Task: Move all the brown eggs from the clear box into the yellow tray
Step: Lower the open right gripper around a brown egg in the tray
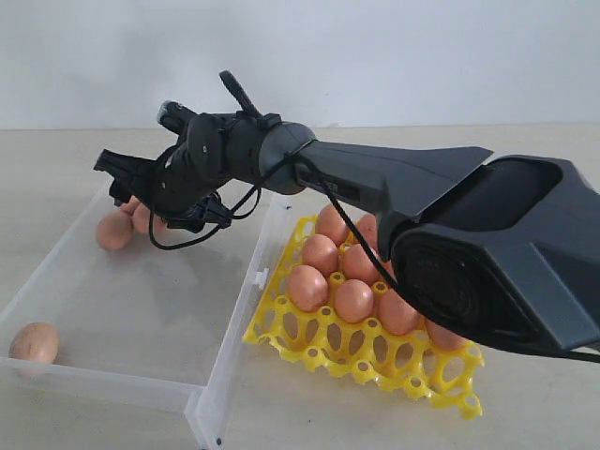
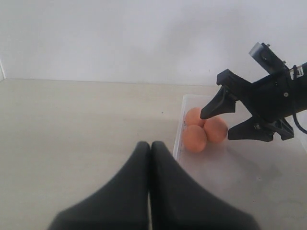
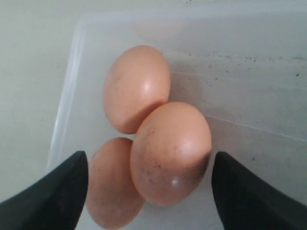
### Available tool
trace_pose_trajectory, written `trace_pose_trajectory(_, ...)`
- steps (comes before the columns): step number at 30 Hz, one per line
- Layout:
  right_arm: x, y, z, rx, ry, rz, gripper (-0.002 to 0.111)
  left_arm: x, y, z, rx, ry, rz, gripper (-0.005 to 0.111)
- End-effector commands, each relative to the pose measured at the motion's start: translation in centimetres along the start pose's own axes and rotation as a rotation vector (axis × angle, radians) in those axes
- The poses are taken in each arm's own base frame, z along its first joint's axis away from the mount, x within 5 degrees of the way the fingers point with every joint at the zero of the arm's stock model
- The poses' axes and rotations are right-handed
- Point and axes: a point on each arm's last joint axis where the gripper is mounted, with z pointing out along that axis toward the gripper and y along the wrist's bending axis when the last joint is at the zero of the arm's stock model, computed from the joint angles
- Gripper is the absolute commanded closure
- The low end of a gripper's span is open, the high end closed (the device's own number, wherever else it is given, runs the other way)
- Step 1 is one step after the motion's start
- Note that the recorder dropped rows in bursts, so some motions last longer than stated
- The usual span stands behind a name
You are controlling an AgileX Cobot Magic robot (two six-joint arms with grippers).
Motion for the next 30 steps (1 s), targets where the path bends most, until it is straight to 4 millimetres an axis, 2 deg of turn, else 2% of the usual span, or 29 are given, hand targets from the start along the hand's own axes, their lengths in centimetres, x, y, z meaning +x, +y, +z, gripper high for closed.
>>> trace_pose_trajectory(1,-0.3,-0.1,-0.1,0.013,-0.009,-0.048,0.040,-0.1,0.0,0.0,0.000,-0.001,-0.005,0.111)
trace_pose_trajectory(23,-0.3,-1.6,1.4,0.018,-0.040,-0.065,0.041,-0.1,0.0,0.0,0.000,-0.001,-0.005,0.111)
trace_pose_trajectory(25,-0.4,-1.6,1.4,0.016,-0.044,-0.069,0.046,-0.1,0.0,0.0,0.000,-0.001,-0.005,0.111)
trace_pose_trajectory(26,-0.5,-1.6,1.4,0.017,-0.045,-0.077,0.057,-0.1,0.0,0.0,0.000,-0.001,-0.005,0.111)
trace_pose_trajectory(30,-0.5,-1.6,1.4,0.012,-0.055,-0.131,0.083,-0.1,0.0,0.0,0.000,-0.001,-0.005,0.111)
